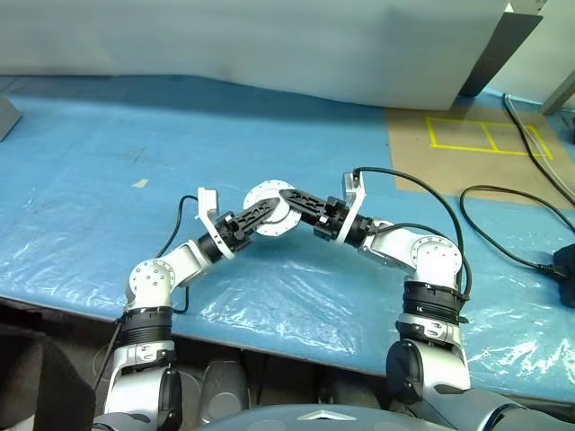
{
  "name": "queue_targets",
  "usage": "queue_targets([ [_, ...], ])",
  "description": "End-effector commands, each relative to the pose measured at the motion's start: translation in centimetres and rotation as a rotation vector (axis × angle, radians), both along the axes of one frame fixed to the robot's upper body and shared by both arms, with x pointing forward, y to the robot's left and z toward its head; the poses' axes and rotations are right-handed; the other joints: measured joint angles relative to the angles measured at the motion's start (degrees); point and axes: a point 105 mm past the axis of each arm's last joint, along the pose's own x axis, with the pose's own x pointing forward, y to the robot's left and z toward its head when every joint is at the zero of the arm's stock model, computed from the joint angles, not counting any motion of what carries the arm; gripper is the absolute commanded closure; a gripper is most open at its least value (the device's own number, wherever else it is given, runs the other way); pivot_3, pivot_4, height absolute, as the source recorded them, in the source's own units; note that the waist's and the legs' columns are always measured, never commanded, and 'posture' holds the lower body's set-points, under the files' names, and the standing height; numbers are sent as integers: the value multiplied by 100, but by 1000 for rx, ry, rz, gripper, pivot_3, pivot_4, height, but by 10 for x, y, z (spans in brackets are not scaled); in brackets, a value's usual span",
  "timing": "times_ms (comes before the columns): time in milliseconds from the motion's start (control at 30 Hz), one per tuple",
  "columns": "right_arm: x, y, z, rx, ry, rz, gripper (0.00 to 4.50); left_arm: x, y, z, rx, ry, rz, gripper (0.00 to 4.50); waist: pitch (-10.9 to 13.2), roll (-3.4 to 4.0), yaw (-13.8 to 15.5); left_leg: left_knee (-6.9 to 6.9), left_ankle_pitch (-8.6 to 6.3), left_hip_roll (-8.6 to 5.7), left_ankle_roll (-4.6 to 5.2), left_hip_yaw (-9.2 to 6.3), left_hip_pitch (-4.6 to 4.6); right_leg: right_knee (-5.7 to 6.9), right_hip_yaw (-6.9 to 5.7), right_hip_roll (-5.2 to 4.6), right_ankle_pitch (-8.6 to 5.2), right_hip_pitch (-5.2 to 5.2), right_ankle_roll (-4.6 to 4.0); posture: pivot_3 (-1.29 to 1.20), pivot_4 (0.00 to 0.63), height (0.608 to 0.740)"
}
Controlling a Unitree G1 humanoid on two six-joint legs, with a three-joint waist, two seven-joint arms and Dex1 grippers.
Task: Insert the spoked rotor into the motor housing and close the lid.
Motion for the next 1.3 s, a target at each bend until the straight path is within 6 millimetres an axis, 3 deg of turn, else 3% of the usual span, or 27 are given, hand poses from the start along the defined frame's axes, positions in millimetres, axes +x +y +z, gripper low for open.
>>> queue_targets([
  [33, 6, -2, 14, 13, -64, -50, 1456, 0, -11, 24, -2, -83, -34, 1870, 0, -1, 6, 1, 0, 0, 0, -2, -1, 0, -1, 0, 0, 0, 1, 0, 150, 740],
  [133, 0, 2, 12, 27, -43, 18, 570, 4, -9, 32, -9, -100, -13, 1888, 1, -2, 8, 2, 0, -3, 0, -7, -4, -1, -4, -1, 1, 3, 2, 0, 150, 740],
  [400, 2, 1, 10, 31, -24, 9, 570, 26, 11, 57, -45, -161, 171, 1888, 2, -3, -4, 4, 0, -3, 0, -18, -7, -1, -8, 2, 1, 3, 3, 0, 150, 740],
  [567, 4, 2, 9, 28, -20, 3, 570, 52, 42, 68, 26, -223, 422, 1888, 2, -4, 3, 11, 0, -3, 0, -33, -22, -3, -21, 1, 2, 3, 3, 0, 150, 740],
  [667, 5, 3, 8, 21, -19, 4, 570, 76, 76, 60, 143, -227, 709, 1888, 2, -3, -8, 18, 0, -4, 0, -50, -32, -5, -33, 1, 2, 5, 3, 0, 150, 740],
  [800, 6, 4, 7, 5, -25, 7, 570, 89, 108, 42, 233, -196, 875, 1888, 2, -3, -12, 25, 1, -4, 0, -75, -48, -12, -52, 1, 2, 7, 4, 0, 150, 740],
  [1067, 7, 5, 5, -28, -30, 19, 570, 110, 151, 14, 268, -69, 1064, 1888, 7, -11, 79, 81, 1, 2, 0, -119, -112, -9, -109, -4, 3, 6, 5, 0, 150, 740],
  [1300, 7, 3, 2, -54, -31, 21, 570, 116, 164, 4, 268, -35, 1135, 1888, 7, -12, 76, 96, 1, 2, 0, -120, -104, 1, -107, -9, 15, 14, 9, 0, 150, 740],
])
